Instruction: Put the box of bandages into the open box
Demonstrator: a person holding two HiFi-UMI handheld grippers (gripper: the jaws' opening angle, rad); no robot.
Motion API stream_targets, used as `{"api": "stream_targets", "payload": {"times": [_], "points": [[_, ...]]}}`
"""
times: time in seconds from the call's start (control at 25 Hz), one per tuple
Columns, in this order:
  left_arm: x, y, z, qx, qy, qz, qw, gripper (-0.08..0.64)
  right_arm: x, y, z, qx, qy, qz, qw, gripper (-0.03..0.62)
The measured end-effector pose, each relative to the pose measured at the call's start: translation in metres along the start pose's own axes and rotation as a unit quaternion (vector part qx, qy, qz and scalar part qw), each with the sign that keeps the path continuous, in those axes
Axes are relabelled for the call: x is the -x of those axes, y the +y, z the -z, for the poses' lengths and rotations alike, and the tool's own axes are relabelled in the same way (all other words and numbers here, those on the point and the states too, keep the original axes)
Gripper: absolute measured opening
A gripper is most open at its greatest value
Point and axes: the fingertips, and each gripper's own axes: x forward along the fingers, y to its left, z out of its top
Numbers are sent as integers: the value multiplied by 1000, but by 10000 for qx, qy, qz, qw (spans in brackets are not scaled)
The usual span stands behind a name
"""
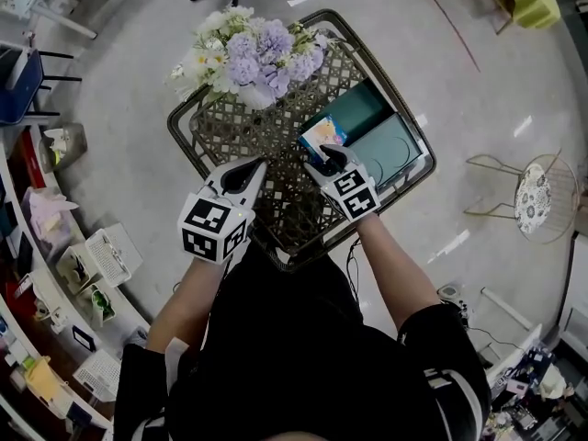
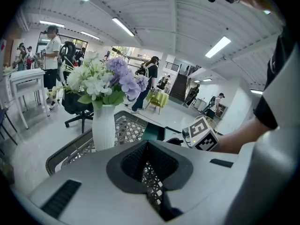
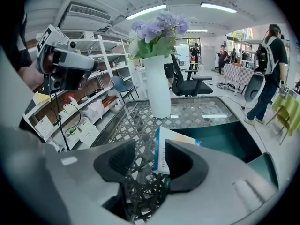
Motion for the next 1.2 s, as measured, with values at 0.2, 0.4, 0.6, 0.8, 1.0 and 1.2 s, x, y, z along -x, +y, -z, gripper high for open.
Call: {"api": "stream_targets", "payload": {"times": [0.2, 0.4, 0.6, 0.8, 1.0, 1.2], "points": [[1, 1, 2, 36, 16, -13, 10000, 6, -6, -10, 13, -2, 233, 238, 9994, 207], [0, 1, 1, 37, 13, -9, 10000, 6, -6, -35, 21, -344, 331, 527, 9975, 166], [5, 2, -11, -70, -147, 50, 9999, 6, 15, -55, -2, -495, -31, 876, 9949, 152], [24, 2, -22, -249, -375, 161, 9989, 6, 52, -49, -24, -645, -463, 1222, 9893, 152], [33, -5, -50, -534, -710, 428, 9951, 6, 103, -43, -54, -696, -902, 1579, 9809, 152], [46, -22, -61, -837, -874, 739, 9899, 6, 159, -20, -69, -803, -1378, 1968, 9674, 120]]}}
